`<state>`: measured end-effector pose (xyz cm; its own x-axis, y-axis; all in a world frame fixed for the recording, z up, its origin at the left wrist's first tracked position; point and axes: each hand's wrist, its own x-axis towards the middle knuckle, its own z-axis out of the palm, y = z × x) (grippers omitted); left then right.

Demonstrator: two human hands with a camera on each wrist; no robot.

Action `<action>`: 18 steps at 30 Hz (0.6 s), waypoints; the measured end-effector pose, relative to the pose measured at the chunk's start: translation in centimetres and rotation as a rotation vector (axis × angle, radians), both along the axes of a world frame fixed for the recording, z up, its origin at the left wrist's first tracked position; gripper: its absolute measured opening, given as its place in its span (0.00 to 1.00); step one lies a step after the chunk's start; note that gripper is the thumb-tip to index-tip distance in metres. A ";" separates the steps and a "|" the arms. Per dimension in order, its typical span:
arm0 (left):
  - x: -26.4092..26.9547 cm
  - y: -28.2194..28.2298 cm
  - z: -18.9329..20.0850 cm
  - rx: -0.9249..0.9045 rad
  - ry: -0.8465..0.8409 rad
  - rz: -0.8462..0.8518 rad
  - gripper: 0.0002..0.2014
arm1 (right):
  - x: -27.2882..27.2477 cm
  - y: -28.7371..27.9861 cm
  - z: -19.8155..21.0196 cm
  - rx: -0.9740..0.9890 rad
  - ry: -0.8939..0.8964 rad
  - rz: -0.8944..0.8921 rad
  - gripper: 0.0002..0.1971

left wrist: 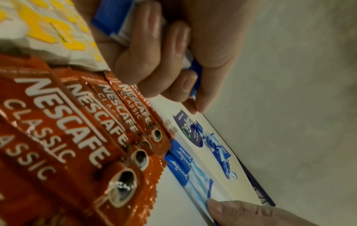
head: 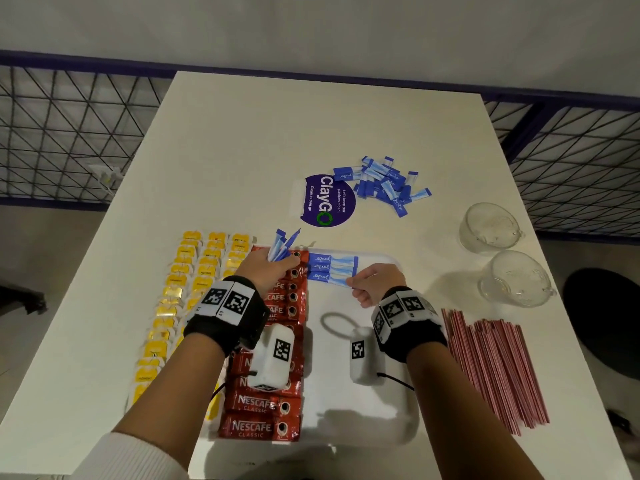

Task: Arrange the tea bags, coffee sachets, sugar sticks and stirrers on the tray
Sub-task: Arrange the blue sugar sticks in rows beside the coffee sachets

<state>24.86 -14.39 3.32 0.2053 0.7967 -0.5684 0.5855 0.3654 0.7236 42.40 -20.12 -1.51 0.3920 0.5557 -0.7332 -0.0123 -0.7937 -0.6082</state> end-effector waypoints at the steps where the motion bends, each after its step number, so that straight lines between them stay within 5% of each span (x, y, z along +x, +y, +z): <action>1: -0.1 0.0 0.0 -0.005 -0.003 0.001 0.15 | 0.0 0.0 0.0 0.003 -0.014 0.000 0.12; 18: -0.5 0.3 -0.7 -0.039 0.028 -0.065 0.14 | 0.3 -0.2 -0.2 0.049 -0.113 0.004 0.13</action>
<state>24.39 -14.08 2.60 0.2394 0.7597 -0.6046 0.6283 0.3536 0.6930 42.74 -20.32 -1.72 0.4680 0.5918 -0.6563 0.0615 -0.7627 -0.6438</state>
